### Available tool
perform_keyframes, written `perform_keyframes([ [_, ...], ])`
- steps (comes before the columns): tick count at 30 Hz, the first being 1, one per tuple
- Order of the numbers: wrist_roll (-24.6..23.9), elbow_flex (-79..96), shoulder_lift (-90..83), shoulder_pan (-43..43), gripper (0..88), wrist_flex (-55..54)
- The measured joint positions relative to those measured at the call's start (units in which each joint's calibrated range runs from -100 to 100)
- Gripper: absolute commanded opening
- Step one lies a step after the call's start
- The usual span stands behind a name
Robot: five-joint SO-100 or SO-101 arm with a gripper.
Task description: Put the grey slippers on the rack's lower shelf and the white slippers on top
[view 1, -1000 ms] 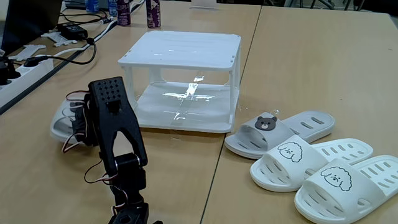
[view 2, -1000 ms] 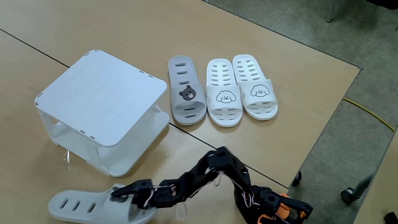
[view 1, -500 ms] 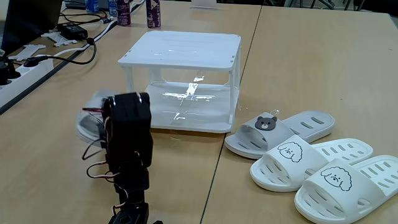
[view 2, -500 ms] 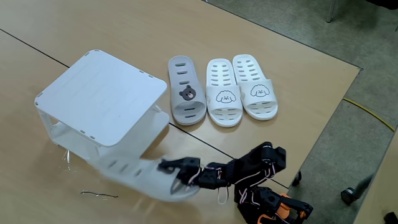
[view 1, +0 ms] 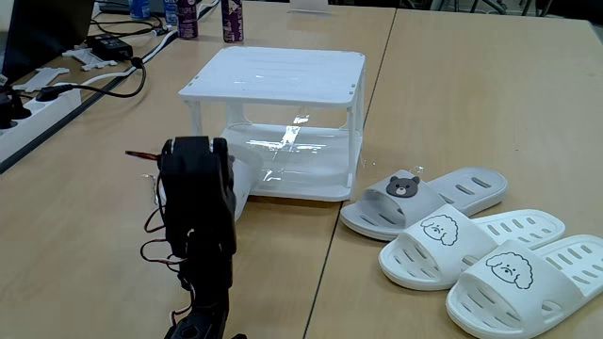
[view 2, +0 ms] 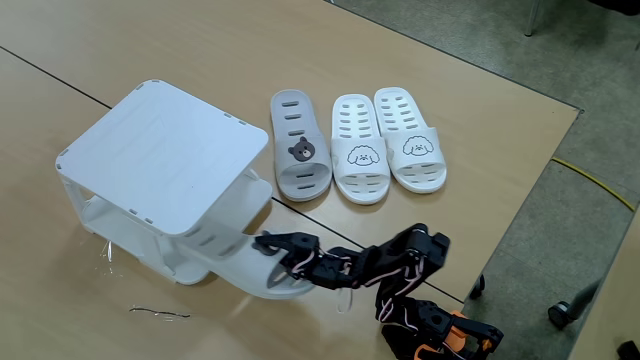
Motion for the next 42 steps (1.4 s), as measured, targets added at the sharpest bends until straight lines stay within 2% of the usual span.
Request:
perform_keyframes([
  [14,0.00,-38.72,33.81,-0.37,0.7,0.09],
  [28,0.00,-88.86,59.46,2.17,0.7,23.09],
  [33,0.00,-95.51,63.84,2.32,0.8,23.78],
  [34,0.00,-95.60,64.00,2.32,3.3,23.78],
  [37,0.00,-95.60,64.82,2.32,25.2,23.78],
  [38,0.00,-95.60,64.82,2.25,27.9,23.78],
  [42,0.00,-96.59,64.82,1.87,28.4,23.78],
])
